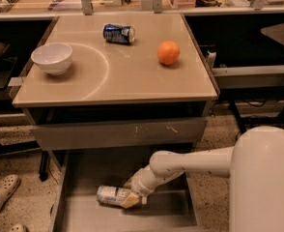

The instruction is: Pick blue plastic bottle from middle drawer and place on counter

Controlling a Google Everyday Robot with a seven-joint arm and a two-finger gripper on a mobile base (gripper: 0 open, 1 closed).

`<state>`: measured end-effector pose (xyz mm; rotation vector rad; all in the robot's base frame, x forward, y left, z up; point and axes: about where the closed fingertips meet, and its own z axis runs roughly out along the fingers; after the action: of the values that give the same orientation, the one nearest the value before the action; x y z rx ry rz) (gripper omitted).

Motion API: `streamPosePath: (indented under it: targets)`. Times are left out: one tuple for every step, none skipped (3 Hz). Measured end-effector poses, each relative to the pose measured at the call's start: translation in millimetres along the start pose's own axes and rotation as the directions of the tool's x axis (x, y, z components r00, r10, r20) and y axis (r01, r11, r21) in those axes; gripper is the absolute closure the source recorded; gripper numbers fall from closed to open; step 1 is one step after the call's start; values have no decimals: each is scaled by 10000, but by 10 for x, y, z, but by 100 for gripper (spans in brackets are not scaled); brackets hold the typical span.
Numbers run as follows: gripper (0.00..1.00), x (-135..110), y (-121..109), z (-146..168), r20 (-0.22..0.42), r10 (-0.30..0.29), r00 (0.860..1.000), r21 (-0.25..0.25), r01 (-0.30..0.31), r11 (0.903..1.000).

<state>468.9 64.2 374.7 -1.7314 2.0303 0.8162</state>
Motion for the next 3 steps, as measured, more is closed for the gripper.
streamPosePath:
  targets:
    - [89, -2, 0, -2, 4, 0, 10000, 0, 0, 10000]
    - [100, -99, 33, -121, 270, 9, 9996, -27, -9, 10000]
    - [100, -262, 188, -517, 659, 440, 9969, -17, -439, 9990]
